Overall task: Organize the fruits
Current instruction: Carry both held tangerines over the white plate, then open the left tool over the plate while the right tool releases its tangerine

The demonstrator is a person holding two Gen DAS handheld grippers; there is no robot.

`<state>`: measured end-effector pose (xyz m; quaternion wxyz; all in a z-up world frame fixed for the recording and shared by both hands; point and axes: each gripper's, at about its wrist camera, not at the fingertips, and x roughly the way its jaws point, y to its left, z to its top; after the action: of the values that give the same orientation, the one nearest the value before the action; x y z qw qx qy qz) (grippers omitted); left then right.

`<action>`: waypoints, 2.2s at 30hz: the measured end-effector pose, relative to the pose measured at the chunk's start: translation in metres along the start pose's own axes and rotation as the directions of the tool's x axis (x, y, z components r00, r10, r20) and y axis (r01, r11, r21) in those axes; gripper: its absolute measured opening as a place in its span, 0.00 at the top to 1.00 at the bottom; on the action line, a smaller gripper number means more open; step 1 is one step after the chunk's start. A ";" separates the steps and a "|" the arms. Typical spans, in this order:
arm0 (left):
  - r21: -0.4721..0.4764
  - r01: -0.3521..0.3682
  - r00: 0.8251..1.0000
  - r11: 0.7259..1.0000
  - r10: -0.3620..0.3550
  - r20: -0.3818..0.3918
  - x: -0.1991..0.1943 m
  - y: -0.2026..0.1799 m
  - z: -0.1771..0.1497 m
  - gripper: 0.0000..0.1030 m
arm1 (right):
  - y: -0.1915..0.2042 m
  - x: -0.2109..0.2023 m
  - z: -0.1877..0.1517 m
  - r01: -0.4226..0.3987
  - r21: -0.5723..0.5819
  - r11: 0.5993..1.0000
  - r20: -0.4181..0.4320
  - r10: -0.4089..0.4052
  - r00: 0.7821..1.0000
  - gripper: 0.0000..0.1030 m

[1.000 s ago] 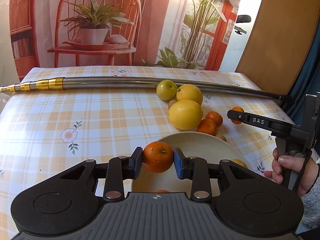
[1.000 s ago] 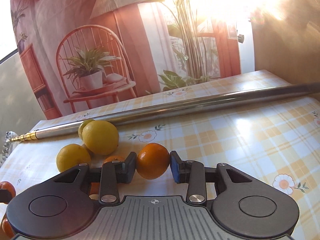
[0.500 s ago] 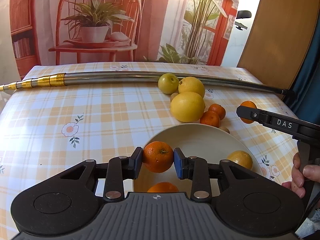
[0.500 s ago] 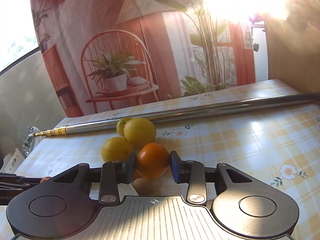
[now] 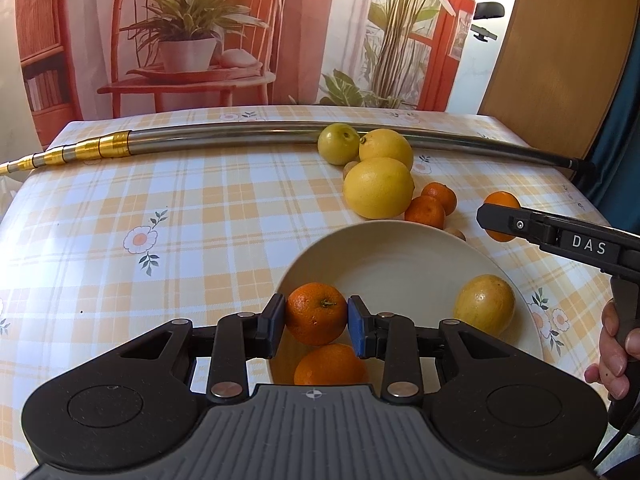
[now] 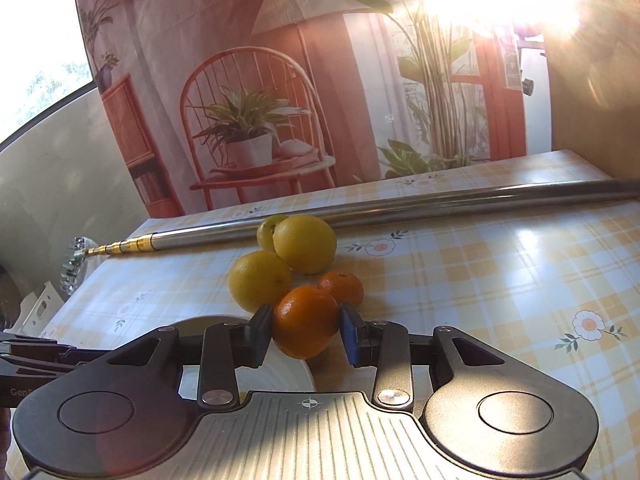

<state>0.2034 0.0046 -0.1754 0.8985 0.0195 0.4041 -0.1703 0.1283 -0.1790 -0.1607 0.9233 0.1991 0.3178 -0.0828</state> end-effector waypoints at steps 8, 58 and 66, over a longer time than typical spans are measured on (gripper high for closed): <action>-0.003 0.001 1.000 1.000 -0.001 -0.019 0.002 -0.002 -0.003 0.66 | 0.012 0.003 -0.005 -0.028 -0.043 0.999 -0.037 0.027 0.999 0.68; 0.000 0.007 1.000 1.000 -0.007 -0.026 0.003 -0.007 -0.008 0.58 | 0.026 0.001 -0.009 0.026 -0.151 0.988 -0.037 -0.032 0.999 0.12; 0.028 -0.008 1.000 1.000 0.008 0.007 -0.004 -0.010 -0.005 0.51 | 0.018 -0.001 0.002 0.049 -0.129 0.990 -0.050 -0.056 0.997 0.00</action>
<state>0.1942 -0.0033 -0.1745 0.9003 0.0330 0.3984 -0.1722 0.1332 -0.1639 -0.1528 0.9229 0.1333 0.3521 -0.0813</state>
